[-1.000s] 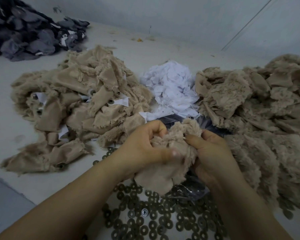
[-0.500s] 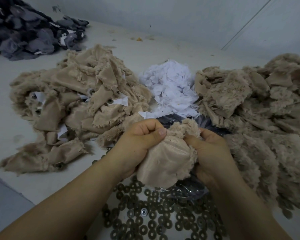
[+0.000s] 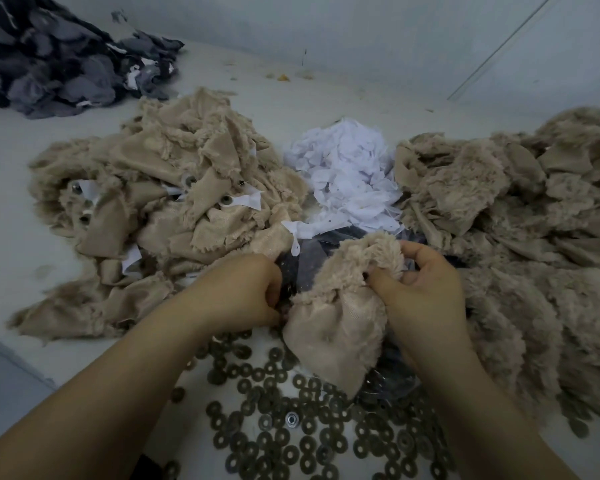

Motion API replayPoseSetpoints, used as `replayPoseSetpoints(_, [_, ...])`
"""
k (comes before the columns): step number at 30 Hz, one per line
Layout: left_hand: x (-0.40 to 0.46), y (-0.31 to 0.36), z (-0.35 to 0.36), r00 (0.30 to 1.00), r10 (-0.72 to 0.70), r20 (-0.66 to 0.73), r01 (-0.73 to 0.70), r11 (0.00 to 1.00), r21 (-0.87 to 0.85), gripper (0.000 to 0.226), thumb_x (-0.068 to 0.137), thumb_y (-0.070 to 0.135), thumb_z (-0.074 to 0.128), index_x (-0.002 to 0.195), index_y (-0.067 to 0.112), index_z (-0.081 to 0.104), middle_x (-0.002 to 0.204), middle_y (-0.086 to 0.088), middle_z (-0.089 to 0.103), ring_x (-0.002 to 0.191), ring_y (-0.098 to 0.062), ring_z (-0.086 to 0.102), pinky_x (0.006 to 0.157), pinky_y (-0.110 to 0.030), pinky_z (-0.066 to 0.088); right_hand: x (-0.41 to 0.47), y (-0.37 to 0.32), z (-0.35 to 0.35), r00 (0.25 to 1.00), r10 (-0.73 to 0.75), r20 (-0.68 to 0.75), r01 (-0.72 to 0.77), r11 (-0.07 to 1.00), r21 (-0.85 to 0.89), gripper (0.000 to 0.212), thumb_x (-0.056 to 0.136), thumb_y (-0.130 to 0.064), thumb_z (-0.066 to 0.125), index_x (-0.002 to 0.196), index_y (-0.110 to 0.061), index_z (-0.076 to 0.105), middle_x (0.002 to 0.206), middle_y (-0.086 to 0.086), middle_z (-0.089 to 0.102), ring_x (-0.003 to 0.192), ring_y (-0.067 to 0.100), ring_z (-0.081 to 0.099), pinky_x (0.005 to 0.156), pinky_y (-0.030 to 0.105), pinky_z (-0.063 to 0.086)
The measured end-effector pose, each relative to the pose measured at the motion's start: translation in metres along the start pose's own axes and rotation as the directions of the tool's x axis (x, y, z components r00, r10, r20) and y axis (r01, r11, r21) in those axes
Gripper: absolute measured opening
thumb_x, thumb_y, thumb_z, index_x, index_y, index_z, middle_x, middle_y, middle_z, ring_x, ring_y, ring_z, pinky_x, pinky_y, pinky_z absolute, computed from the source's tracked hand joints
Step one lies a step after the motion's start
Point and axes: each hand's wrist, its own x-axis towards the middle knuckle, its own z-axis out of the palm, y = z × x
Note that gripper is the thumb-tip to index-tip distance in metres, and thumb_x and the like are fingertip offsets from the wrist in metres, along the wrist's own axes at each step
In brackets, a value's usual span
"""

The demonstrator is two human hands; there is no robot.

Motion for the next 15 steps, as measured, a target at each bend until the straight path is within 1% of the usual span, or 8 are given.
replayPoseSetpoints(3, [-0.003, -0.004, 0.002, 0.995, -0.022, 0.097, 0.011, 0.994, 0.111, 0.021, 0.071, 0.035, 0.078, 0.075, 0.027, 0.058, 0.079, 0.007, 0.059, 0.072, -0.009, 0.054, 0.059, -0.027, 0.046, -0.001, 0.000, 0.001, 1.000, -0.020, -0.013, 0.019, 1.000, -0.017, 0.040, 0.084, -0.011, 0.077, 0.109, -0.036, 0.058, 0.079, 0.021, 0.073, 0.073, 0.041, 0.070, 0.068, 0.059, 0.059])
replayPoseSetpoints(5, [-0.004, -0.002, 0.004, 0.993, -0.010, 0.118, -0.003, 0.994, 0.107, 0.018, 0.073, 0.030, 0.076, 0.079, 0.026, 0.059, 0.079, 0.008, 0.057, 0.072, -0.009, 0.053, 0.055, -0.025, 0.040, 0.000, 0.000, -0.001, 1.000, -0.021, -0.021, 0.020, 0.999, -0.039, 0.050, 0.086, -0.014, 0.076, 0.128, -0.030, 0.055, 0.068, 0.026, 0.061, 0.059, 0.040, 0.058, 0.066, 0.062, 0.057])
replayPoseSetpoints(7, [-0.002, -0.001, 0.005, 0.996, 0.008, 0.094, -0.018, 0.995, 0.099, 0.012, 0.078, 0.016, 0.070, 0.086, 0.022, 0.064, 0.075, 0.009, 0.053, 0.069, -0.008, 0.051, 0.052, -0.021, 0.036, 0.001, 0.000, -0.003, 0.999, -0.021, -0.033, 0.020, 0.999, -0.041, 0.060, 0.086, -0.016, 0.076, 0.140, -0.028, 0.050, 0.070, 0.025, 0.060, 0.059, 0.039, 0.057, 0.066, 0.052, 0.061])
replayPoseSetpoints(8, [-0.001, 0.000, 0.005, 0.996, 0.018, 0.084, -0.027, 0.995, 0.101, 0.015, 0.079, 0.010, 0.066, 0.089, 0.020, 0.066, 0.073, 0.010, 0.052, 0.067, -0.007, 0.049, 0.051, -0.020, 0.034, 0.001, -0.001, -0.004, 0.998, -0.034, -0.047, 0.032, 0.999, -0.032, 0.061, 0.086, -0.017, 0.076, 0.140, -0.027, 0.050, 0.076, 0.022, 0.066, 0.066, 0.040, 0.064, 0.067, 0.045, 0.062])
replayPoseSetpoints(10, [0.001, 0.000, 0.005, 0.995, 0.042, 0.089, -0.051, 0.993, 0.104, 0.021, 0.080, 0.003, 0.061, 0.092, 0.019, 0.067, 0.072, 0.010, 0.051, 0.064, -0.004, 0.047, 0.049, -0.016, 0.031, 0.004, -0.003, -0.008, 0.991, -0.083, -0.104, 0.078, 0.996, -0.044, 0.057, 0.085, -0.019, 0.078, 0.136, -0.028, 0.054, 0.075, 0.007, 0.071, 0.062, 0.021, 0.067, 0.066, 0.035, 0.063])
replayPoseSetpoints(12, [0.001, 0.002, 0.005, 0.996, 0.062, 0.061, -0.067, 0.993, 0.098, 0.020, 0.080, 0.005, 0.064, 0.091, 0.021, 0.067, 0.071, 0.012, 0.051, 0.063, -0.003, 0.047, 0.048, -0.013, 0.029, 0.008, -0.003, -0.012, 0.980, -0.106, -0.168, 0.103, 0.994, -0.028, 0.054, 0.085, -0.022, 0.078, 0.133, -0.031, 0.056, 0.070, 0.018, 0.066, 0.054, 0.026, 0.060, 0.060, 0.042, 0.062])
replayPoseSetpoints(13, [0.000, 0.005, 0.004, 0.997, 0.067, 0.026, -0.069, 0.993, 0.100, 0.015, 0.079, 0.009, 0.067, 0.087, 0.022, 0.067, 0.070, 0.012, 0.051, 0.063, -0.003, 0.048, 0.048, -0.013, 0.029, 0.010, -0.002, -0.014, 0.973, -0.118, -0.199, 0.116, 0.993, -0.019, 0.052, 0.085, -0.023, 0.078, 0.131, -0.032, 0.056, 0.062, 0.017, 0.061, 0.049, 0.028, 0.055, 0.053, 0.040, 0.058])
replayPoseSetpoints(15, [-0.004, 0.012, 0.000, 0.993, 0.107, -0.038, -0.104, 0.992, 0.078, 0.011, 0.077, 0.020, 0.073, 0.072, 0.024, 0.064, 0.065, 0.011, 0.054, 0.061, -0.005, 0.052, 0.046, -0.013, 0.032, 0.014, 0.000, -0.019, 0.957, -0.149, -0.251, 0.151, 0.988, -0.014, 0.047, 0.086, -0.022, 0.077, 0.128, -0.031, 0.058, 0.046, -0.004, 0.044, 0.040, 0.015, 0.039, 0.045, 0.029, 0.044])
